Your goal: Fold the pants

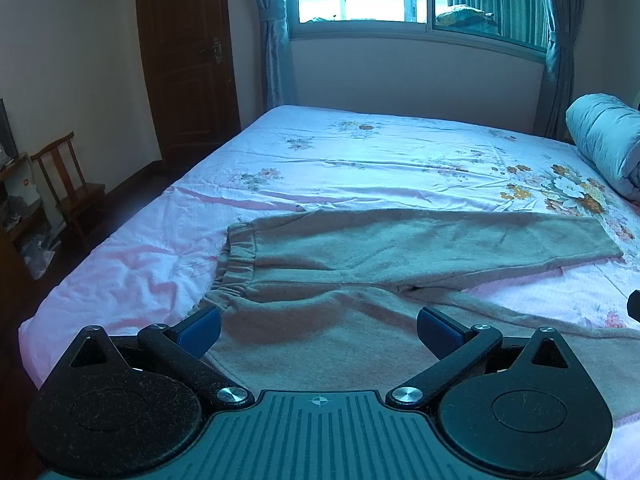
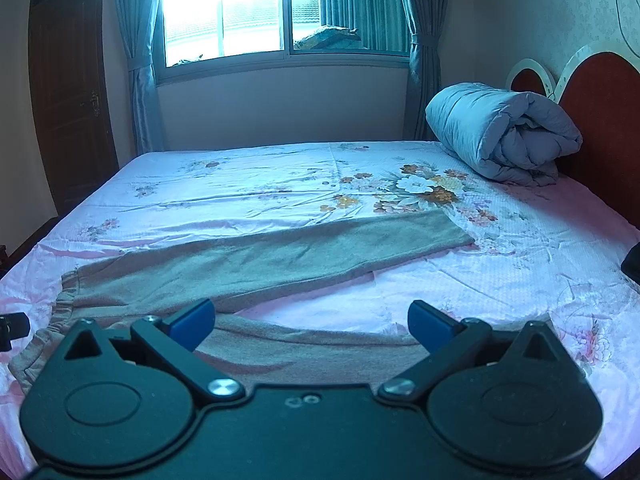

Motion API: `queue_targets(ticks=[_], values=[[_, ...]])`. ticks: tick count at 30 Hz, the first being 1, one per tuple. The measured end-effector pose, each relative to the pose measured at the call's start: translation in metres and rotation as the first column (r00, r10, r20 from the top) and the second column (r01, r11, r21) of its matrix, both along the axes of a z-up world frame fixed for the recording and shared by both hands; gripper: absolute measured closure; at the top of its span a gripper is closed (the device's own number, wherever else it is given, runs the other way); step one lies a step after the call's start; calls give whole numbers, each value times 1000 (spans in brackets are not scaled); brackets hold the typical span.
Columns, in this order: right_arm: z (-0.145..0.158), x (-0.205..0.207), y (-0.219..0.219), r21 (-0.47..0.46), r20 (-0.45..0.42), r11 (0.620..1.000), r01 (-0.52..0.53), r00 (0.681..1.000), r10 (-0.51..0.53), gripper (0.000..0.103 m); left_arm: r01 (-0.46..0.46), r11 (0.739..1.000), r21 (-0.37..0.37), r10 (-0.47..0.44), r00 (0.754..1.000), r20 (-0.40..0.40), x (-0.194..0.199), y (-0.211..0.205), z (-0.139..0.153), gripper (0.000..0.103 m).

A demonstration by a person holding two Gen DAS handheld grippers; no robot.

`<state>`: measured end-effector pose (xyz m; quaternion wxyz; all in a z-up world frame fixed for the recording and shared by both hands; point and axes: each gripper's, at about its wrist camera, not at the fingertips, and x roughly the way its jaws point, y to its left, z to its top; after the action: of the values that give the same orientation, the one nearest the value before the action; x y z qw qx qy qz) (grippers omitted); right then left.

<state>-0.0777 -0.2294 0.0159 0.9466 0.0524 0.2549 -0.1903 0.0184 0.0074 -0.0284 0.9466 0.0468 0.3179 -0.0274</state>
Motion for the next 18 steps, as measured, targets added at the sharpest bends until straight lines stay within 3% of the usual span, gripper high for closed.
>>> queue_targets(ticks=[18], values=[[-2,4,-3,12,-4,1000,-12,1000,12,6,3,1000,6,-3,1000,-1,4,-1,0,0]])
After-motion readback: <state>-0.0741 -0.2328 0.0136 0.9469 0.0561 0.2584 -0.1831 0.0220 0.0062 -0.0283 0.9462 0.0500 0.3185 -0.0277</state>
